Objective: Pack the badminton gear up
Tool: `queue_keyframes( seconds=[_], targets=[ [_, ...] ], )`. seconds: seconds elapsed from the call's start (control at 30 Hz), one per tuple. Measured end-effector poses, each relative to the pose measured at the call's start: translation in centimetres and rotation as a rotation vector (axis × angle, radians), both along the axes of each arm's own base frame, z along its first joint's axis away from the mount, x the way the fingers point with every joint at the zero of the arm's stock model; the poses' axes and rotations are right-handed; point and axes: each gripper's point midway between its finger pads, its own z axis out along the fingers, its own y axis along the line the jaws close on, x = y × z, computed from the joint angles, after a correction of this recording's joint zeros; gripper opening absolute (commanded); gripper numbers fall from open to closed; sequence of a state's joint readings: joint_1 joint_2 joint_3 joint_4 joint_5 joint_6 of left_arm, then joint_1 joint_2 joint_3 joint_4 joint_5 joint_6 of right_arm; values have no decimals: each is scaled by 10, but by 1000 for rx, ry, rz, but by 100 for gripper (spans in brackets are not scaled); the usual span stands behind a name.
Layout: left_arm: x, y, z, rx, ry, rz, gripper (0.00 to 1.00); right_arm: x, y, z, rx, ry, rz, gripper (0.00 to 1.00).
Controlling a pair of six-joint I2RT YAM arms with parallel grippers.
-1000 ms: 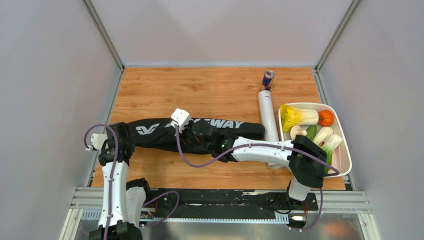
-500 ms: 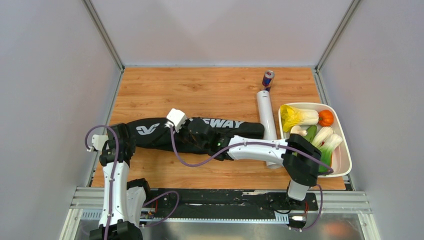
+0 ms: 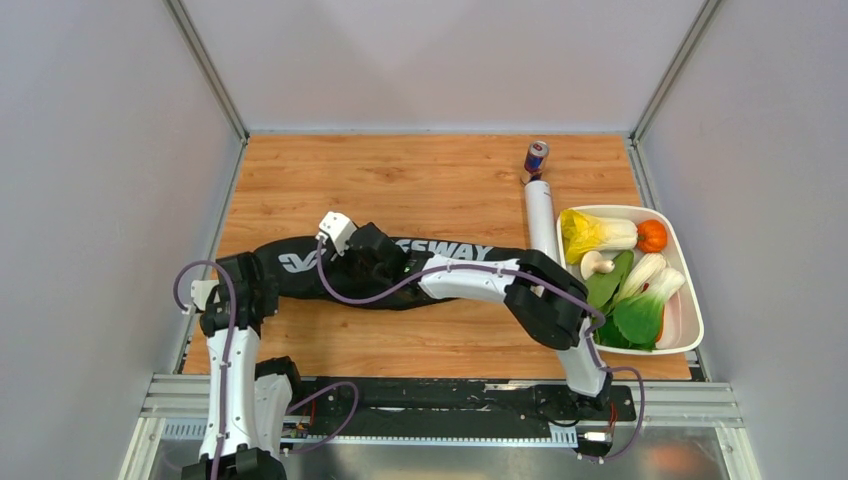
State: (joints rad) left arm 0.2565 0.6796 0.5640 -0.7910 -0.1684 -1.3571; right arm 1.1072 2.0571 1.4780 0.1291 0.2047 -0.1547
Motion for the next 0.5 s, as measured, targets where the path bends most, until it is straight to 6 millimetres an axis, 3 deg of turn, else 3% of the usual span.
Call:
queue_keyframes(
  seconds=[0.17,0.4,0.5],
  targets=[
    [-9,-3,-7,-44,45,44,0,-31,-11,8,16,65,106,55],
    [-13,-4,-4,-77,73,82,0,-69,-26,67,128,-12,299,54],
    [-15,-5,-3,-84,79,90,0,-85,-23,74,156,-64,415,52]
  ],
)
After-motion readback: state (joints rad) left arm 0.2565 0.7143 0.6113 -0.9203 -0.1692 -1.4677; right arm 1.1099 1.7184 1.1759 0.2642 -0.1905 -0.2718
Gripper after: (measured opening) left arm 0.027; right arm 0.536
